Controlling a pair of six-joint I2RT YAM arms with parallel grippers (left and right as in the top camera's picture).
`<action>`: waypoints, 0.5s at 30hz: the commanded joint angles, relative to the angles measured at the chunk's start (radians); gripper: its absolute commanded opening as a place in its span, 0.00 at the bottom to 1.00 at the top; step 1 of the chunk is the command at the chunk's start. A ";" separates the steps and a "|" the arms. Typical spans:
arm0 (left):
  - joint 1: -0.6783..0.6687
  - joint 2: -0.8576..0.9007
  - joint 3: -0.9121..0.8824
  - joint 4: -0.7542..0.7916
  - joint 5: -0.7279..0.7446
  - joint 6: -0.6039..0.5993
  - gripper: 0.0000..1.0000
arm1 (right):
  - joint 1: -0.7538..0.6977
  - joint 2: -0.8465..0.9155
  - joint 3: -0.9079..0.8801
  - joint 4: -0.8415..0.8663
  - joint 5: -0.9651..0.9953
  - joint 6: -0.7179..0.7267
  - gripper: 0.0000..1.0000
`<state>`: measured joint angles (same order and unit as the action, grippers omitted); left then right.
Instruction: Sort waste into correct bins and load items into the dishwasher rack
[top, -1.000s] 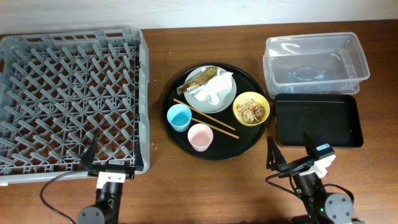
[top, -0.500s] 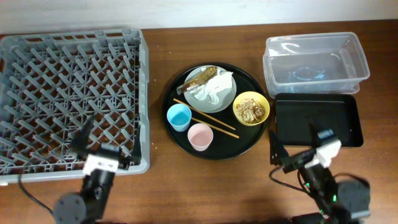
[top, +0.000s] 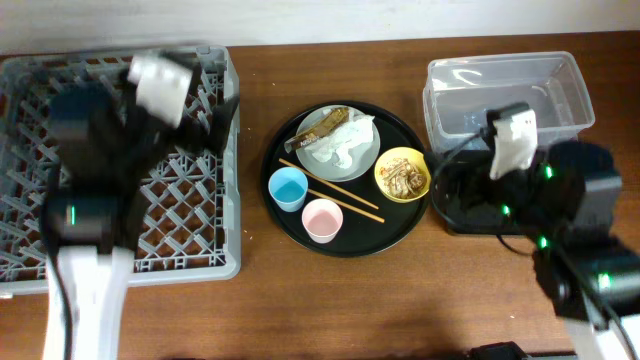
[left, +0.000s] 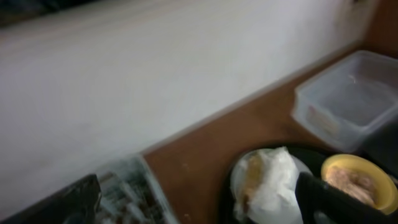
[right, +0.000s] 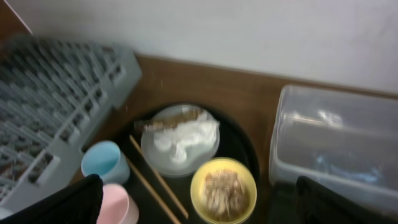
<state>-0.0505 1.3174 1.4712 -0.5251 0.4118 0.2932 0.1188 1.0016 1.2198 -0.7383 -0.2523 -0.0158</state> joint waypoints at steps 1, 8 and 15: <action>-0.117 0.249 0.352 -0.226 0.052 0.120 0.99 | 0.003 0.084 0.100 -0.055 0.075 -0.014 0.98; -0.238 0.568 0.622 -0.368 -0.028 0.128 0.99 | 0.003 0.149 0.106 -0.137 0.186 -0.014 0.98; -0.275 0.726 0.622 -0.327 0.103 0.099 0.99 | 0.003 0.191 0.106 -0.238 0.179 -0.014 0.98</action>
<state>-0.3061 1.9991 2.0739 -0.8711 0.4694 0.3969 0.1188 1.1881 1.3071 -0.9688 -0.0933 -0.0269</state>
